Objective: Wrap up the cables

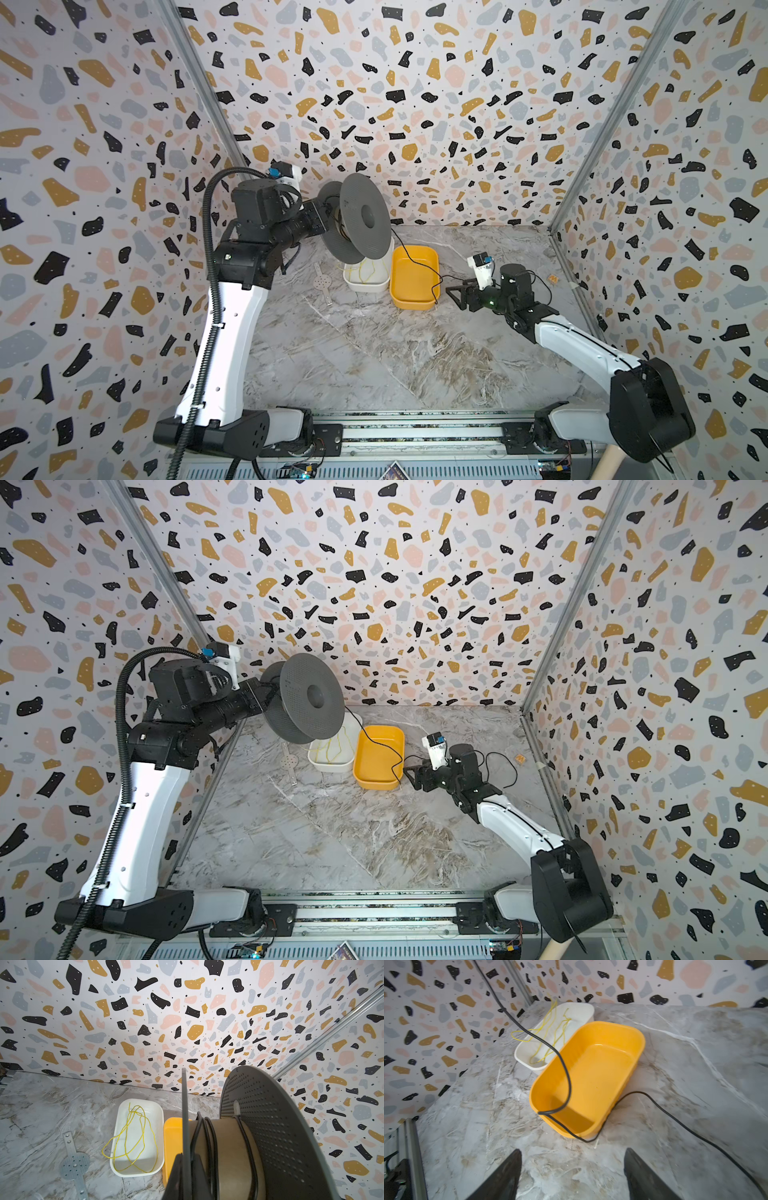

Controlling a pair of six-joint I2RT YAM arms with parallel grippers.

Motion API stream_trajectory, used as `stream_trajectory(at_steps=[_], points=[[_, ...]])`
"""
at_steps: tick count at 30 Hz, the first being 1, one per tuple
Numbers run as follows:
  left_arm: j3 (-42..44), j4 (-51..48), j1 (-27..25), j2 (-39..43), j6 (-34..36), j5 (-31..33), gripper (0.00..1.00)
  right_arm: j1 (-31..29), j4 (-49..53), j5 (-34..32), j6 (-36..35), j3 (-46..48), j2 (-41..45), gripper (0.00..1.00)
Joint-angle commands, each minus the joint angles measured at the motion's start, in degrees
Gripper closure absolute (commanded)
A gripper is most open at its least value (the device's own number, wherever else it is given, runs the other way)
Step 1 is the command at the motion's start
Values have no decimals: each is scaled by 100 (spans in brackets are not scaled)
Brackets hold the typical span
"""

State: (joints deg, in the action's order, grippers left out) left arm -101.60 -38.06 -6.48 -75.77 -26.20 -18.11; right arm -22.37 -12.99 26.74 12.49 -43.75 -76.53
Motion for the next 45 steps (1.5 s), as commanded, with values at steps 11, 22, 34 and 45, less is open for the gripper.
stream_trajectory(at_steps=[11, 22, 34, 45], points=[[89, 889, -29, 284, -114, -179, 100, -57, -235, 577, 904, -1548, -1456, 20], [136, 907, -37, 300, -52, -110, 100, -21, 177, 210, 1275, -1952, -2118, 70], [183, 1077, -46, 58, -316, 180, 100, -289, 569, -172, 750, -1453, -1379, 100], [383, 1584, -67, -272, -762, 1789, 100, -2150, 1285, -1795, -333, -1069, -940, 100]])
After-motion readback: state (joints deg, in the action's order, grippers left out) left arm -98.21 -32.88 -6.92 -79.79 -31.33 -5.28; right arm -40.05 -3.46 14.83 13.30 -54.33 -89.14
